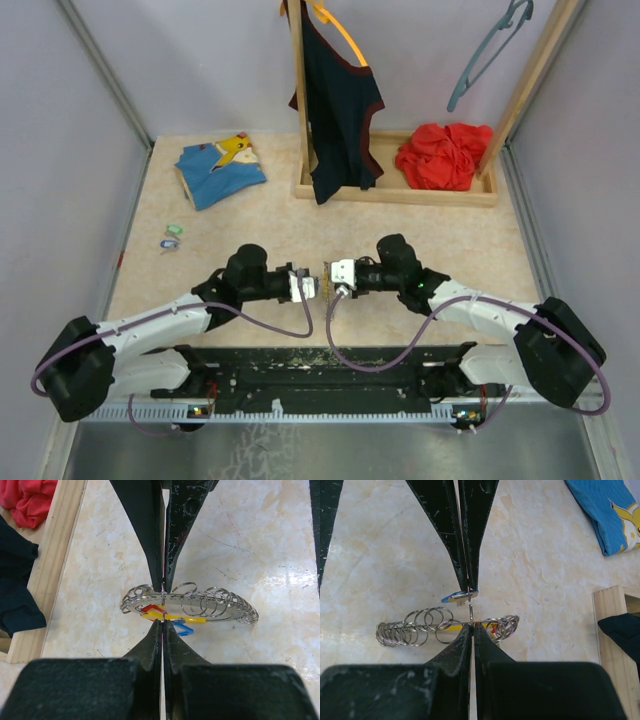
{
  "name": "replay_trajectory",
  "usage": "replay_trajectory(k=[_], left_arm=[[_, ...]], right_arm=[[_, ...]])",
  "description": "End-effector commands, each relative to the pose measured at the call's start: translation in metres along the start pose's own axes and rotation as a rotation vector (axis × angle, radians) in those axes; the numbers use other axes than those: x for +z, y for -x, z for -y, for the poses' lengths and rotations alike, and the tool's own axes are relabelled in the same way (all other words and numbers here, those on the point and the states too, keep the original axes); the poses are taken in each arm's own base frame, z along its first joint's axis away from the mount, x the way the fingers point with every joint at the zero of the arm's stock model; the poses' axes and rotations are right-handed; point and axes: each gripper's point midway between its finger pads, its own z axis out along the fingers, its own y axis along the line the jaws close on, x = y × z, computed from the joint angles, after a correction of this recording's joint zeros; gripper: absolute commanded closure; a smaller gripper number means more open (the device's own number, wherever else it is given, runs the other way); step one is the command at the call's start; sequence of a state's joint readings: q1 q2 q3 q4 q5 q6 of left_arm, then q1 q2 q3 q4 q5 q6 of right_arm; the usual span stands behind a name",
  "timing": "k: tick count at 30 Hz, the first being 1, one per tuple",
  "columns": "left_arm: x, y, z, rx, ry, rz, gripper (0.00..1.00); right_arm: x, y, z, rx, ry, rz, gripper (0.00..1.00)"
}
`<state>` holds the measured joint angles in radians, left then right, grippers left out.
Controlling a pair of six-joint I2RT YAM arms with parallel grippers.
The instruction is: Put the keys on the keyring
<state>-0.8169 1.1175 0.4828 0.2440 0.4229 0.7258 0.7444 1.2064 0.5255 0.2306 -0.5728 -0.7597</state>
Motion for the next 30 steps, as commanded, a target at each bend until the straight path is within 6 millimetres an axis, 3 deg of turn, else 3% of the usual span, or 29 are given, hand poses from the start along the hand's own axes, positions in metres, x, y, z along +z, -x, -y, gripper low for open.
replay_trajectory(k=[1, 30], left_arm=[[0.0032, 0.0128, -0.0043, -0.004, -0.012, 0.02, 1.0], [0.0052, 0.0138, -0.0027, -0.014, -0.029, 0.016, 1.0]], right_arm=[[0.0014, 0.0253, 0.0183, -0.059, -0.037, 0.059, 1.0], [0.0049, 0.0228, 0.017, -0.055, -0.024, 0.047, 1.0]])
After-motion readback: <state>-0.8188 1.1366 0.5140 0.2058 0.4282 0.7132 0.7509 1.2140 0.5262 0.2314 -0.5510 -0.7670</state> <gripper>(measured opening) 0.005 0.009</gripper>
